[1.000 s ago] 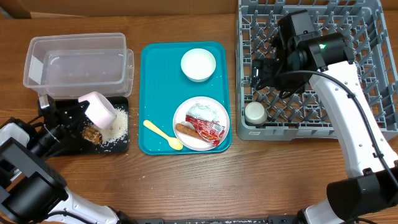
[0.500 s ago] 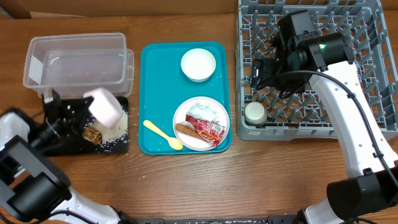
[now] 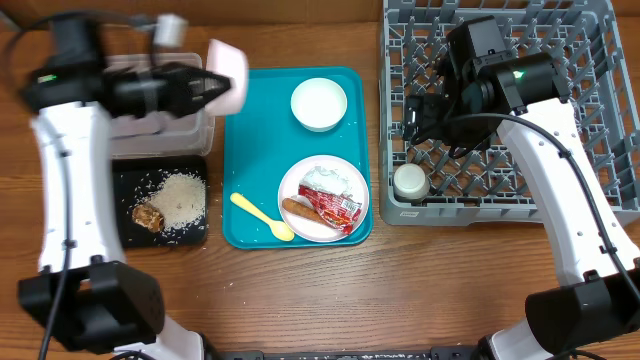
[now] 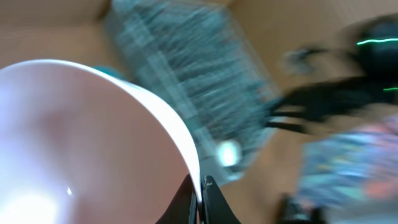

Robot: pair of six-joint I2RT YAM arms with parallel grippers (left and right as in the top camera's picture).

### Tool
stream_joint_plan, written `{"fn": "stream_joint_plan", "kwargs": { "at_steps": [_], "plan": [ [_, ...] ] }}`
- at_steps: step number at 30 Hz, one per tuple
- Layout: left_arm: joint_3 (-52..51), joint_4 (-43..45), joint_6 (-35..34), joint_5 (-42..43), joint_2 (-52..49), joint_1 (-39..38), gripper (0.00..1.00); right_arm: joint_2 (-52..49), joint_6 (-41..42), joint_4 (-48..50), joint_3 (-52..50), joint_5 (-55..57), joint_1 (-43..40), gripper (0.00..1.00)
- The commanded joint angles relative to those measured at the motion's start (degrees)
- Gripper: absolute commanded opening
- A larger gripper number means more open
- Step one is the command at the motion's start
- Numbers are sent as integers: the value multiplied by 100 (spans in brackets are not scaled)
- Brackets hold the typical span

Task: Sort waste into correct bins and load items into the dishwasher
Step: 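Tip the pink bowl to pour rice onto the black tray, then set the pink bowl back on the teal tray with the left gripper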

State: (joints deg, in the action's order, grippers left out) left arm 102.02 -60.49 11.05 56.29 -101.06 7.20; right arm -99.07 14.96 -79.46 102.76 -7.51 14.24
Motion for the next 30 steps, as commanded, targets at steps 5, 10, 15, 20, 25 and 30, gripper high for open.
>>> {"fn": "stream_joint_plan", "kwargs": {
  "at_steps": [5,10,15,20,25,30],
  "plan": [
    [94,584,-1561,-5403,-219,-1810,4,2,-2,22,4,-22,-7,92],
    [90,396,-1558,-6712,-852,-2411,4,2,-2,28,4,-22,-7,92],
    [90,332,-1779,-6690,-1606,-2531,4,2,-2,57,4,-22,-7,92],
    [90,282,-1860,-6286,-2122,-2527,4,2,-4,70,4,-22,-7,92],
    [90,245,-1862,-6196,-2284,-2527,15,2,-2,111,4,-22,-7,92],
    [118,317,-1856,-6124,-2277,-2527,40,2,-2,138,4,-22,-7,92]
  ]
}}
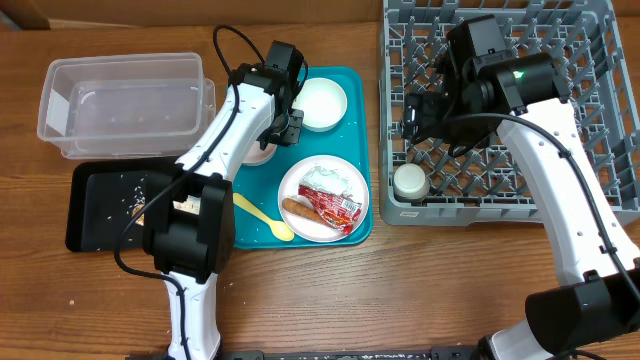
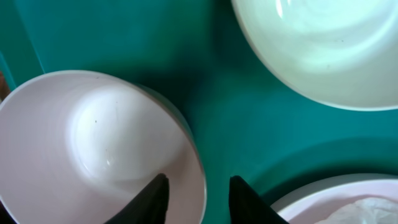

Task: Sort waste into correct bins and load items into the dishwasher
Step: 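Set the pink bowl back on the teal tray with the left gripper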

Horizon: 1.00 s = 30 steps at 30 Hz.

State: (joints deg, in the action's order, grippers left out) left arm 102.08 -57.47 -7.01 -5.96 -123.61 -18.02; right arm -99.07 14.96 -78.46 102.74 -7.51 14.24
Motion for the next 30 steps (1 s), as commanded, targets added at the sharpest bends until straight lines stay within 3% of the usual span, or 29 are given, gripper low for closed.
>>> {"fn": "stream_joint_plan", "kwargs": {
  "at_steps": [1,6,10,14,18,19,21,30],
  "plan": [
    [131,13,-50,153,-22,-4,43,2,-2,35,7,-22,-7,92],
    [590,-380,116,422,-22,-4,56,2,-4,28,7,-20,-7,92],
    [1530,-1390,695,1132,0,-13,66,2,-4,26,7,-20,-7,92],
    [2256,-2385,1128,1346,0,-116,69,2,-13,31,7,2,-13,95],
    [2260,-3027,1580,1346,-2,-372,75,2,-26,24,7,66,-17,96],
    [2177,-3080,1624,1342,-2,-450,82,2,-26,24,7,68,-17,96],
    [1971,-3034,1624,1303,-2,-629,87,2,-26,31,7,68,-17,96],
    [415,-1547,1755,1123,-2,-1086,88,2,-26,-4,7,63,-17,96]
  ]
}}
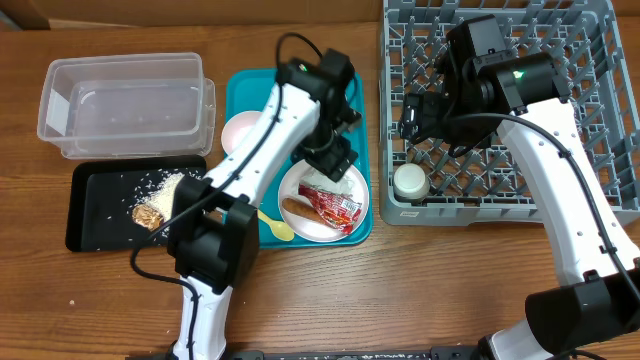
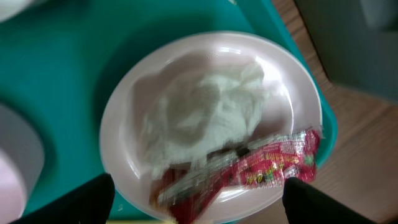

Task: Sort waste into correct bins and load items into the dishwasher
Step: 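Set the pink bowl back on the teal tray with the left gripper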

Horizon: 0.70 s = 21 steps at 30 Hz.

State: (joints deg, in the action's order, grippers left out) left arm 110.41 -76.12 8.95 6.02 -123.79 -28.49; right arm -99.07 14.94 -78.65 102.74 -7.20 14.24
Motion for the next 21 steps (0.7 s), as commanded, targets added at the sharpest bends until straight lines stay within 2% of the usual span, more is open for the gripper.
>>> {"fn": "stream_joint_plan", "kwargs": {
  "at_steps": [1,12,14,16,18,19,21],
  "plan": [
    [-557,481,160,-66,15,-46,87,2,-24,17,7,33,-17,96],
    [-1676,1346,179,-39,15,-120,73,2,-20,46,7,31,-17,96],
    [-1888,1493,177,-42,15,-164,67,2,-20,63,7,31,-17,96],
    [-2033,1617,175,-44,15,-184,48,2,-20,83,7,31,-17,96],
    [-2116,1735,116,-70,15,-184,13,2,-20,96,7,31,-17,96],
    [-2118,1773,70,-70,15,-184,4,2,-20,98,7,31,-17,96],
    [-2100,1873,-28,-85,15,-175,4,2,-20,96,7,31,-17,96]
  ]
}}
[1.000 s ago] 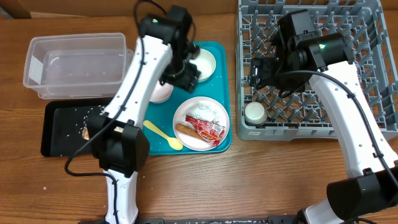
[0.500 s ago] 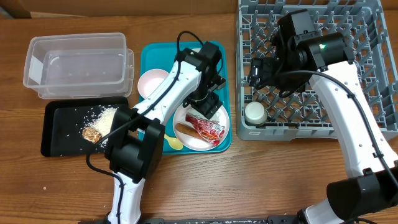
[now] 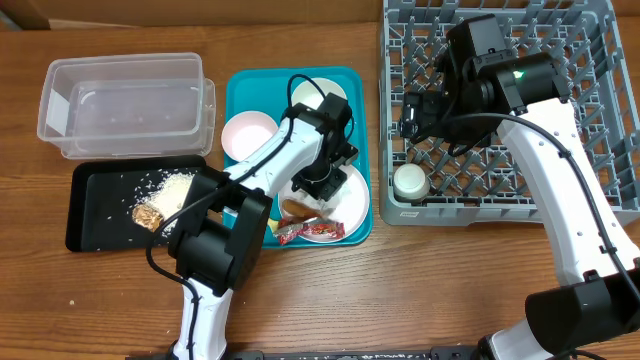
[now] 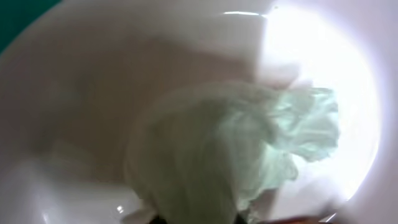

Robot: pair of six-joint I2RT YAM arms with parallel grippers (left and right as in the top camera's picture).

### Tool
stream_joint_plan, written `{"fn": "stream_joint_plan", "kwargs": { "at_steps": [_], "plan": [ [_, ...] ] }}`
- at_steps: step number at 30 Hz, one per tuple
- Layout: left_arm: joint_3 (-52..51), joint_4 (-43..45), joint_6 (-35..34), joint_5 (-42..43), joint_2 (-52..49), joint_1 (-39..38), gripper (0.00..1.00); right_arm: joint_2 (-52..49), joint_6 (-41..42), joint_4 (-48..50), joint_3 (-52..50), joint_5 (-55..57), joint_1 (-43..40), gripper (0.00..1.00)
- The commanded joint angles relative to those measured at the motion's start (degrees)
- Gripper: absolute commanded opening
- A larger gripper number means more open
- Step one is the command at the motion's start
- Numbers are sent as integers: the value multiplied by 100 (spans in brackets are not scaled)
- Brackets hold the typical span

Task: Sort waste into correct bins and load items into the dishwasher
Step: 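Set the pink bowl back on the teal tray with the left gripper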

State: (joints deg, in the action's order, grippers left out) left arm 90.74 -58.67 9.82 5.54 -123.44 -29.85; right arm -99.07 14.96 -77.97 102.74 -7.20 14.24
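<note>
On the teal tray (image 3: 238, 232) stands a white plate (image 3: 352, 200) holding a crumpled white napkin (image 4: 230, 149), a sausage (image 3: 292, 208) and a red wrapper (image 3: 310, 232) that hangs over the plate's front edge. My left gripper (image 3: 320, 187) is down on the plate, shut on the napkin. Only its dark fingertips (image 4: 158, 219) show at the bottom of the left wrist view. A pink bowl (image 3: 249, 134) and a white bowl (image 3: 312, 95) sit at the tray's back. Over the grey dishwasher rack (image 3: 600, 120) hangs my right gripper (image 3: 408, 115), open and empty.
A clear plastic bin (image 3: 125, 105) stands at the back left. In front of it lies a black tray (image 3: 90, 205) with rice and food scraps. A white cup (image 3: 410, 181) sits in the rack's near left corner. My left arm covers the tray's middle.
My left gripper was wide open above the plate; now it is low on the plate and shut on the napkin. The red wrapper lies nearer the plate's front edge. The right arm is unchanged.
My left gripper held the pink bowl by its rim over the left bins. Then the bowl stood on the teal tray with the gripper open by it. Then the gripper hung open over the plate, and now it grips the napkin.
</note>
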Motion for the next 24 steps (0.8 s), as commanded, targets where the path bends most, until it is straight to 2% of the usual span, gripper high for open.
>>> {"fn": "stream_joint_plan", "kwargs": {
  "at_steps": [1,7,15,20,24],
  "plan": [
    [-92,144,-164,-52,-20,-26,4,2,-22,26,7,31,-17,96],
    [704,-306,-590,-101,-13,168,4,2,-22,-15,7,31,-17,96],
    [3003,-1902,-813,44,-13,586,4,2,-22,-37,7,31,-17,96],
    [4207,-2590,-1517,-422,-13,1307,4,2,-22,-35,7,31,-17,96],
    [4358,-2470,-1958,-651,-20,2212,4,2,-22,-37,7,31,-17,96]
  ]
}}
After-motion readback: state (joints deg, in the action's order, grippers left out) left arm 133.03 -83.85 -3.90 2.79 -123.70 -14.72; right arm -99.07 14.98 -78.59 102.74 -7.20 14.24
